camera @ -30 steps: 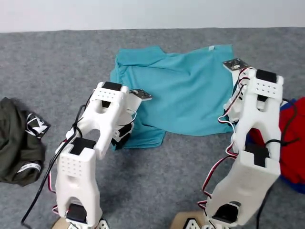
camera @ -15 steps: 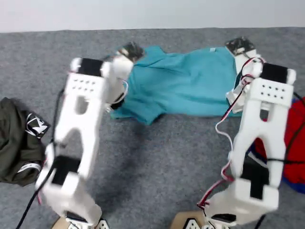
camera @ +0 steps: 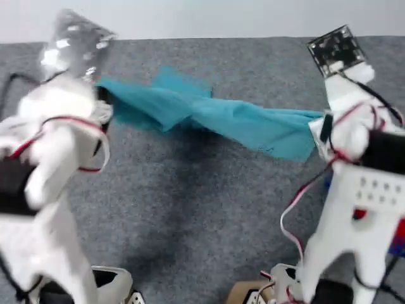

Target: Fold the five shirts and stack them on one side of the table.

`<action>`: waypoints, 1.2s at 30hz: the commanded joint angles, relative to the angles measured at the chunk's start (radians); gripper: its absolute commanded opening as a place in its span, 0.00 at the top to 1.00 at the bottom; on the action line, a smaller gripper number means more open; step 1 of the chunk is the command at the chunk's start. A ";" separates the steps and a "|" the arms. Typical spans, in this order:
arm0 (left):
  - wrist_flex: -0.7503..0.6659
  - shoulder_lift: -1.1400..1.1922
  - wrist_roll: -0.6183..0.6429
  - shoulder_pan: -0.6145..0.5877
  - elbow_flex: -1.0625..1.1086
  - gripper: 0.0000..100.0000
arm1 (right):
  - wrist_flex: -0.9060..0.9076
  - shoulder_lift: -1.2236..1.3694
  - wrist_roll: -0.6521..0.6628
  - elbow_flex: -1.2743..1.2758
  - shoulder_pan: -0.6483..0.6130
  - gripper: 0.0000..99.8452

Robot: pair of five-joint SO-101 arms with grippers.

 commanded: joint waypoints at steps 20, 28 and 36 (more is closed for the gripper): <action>-0.169 -0.276 -0.127 -0.009 -0.360 1.00 | -0.061 -0.591 0.124 -0.006 0.094 0.99; -0.166 -0.361 -0.173 -0.051 -0.351 1.00 | -0.061 -0.654 0.201 0.002 0.096 0.99; -0.167 -0.287 -0.172 -0.117 -0.311 1.00 | -0.067 -0.530 0.193 0.028 0.091 0.99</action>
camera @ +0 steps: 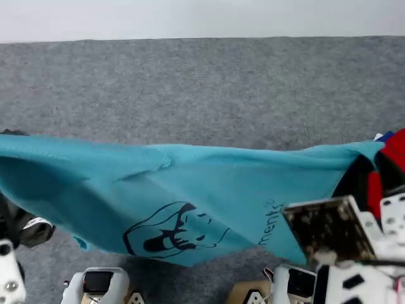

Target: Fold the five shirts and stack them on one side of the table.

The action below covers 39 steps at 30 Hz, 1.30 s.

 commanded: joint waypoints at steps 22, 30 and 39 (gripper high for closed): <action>-0.747 0.497 -0.003 -0.005 0.940 1.00 | -0.707 0.788 0.005 0.362 -0.065 0.99; -1.037 0.878 -0.003 -0.011 0.880 1.00 | -0.998 1.067 0.012 0.359 -0.058 0.99; -0.953 1.043 0.002 -0.035 0.484 1.00 | -0.947 1.078 0.009 0.147 -0.048 0.99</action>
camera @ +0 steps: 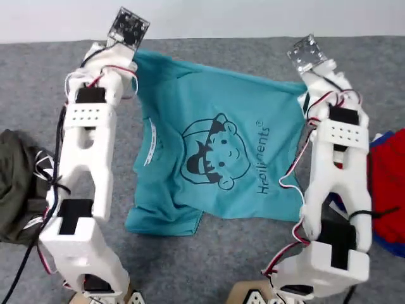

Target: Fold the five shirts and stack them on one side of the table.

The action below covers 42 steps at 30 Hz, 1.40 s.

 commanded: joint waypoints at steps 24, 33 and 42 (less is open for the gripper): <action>1.085 -0.005 -0.005 -0.028 -1.262 1.00 | 0.731 -0.295 0.009 -0.494 0.012 0.99; 1.042 0.186 0.051 -0.219 -1.116 1.00 | 0.970 -0.375 0.015 -0.494 0.019 0.99; 0.804 0.457 0.101 -0.394 -1.116 1.00 | 1.150 -0.375 0.008 -0.493 0.015 0.99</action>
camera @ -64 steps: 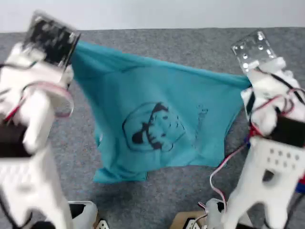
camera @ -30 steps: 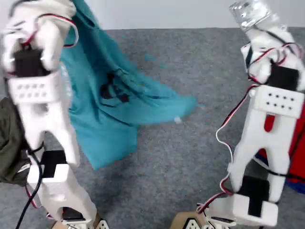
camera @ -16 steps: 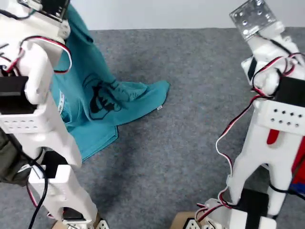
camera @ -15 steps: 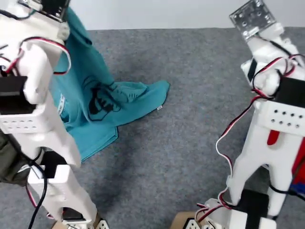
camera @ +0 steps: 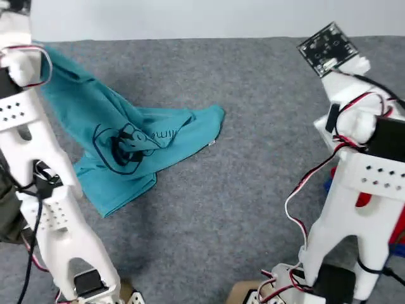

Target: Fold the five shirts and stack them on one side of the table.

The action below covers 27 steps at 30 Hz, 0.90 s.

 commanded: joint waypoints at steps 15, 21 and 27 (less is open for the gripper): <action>-0.061 0.103 -0.071 -0.101 -0.065 0.86 | 0.074 -0.042 -0.029 0.127 0.007 0.99; -0.015 0.103 -0.146 -0.103 -0.202 0.82 | 0.074 -0.042 -0.057 0.170 0.005 0.99; 0.253 0.087 -0.235 -0.055 -0.326 0.82 | 0.074 -0.042 -0.069 0.173 0.005 0.99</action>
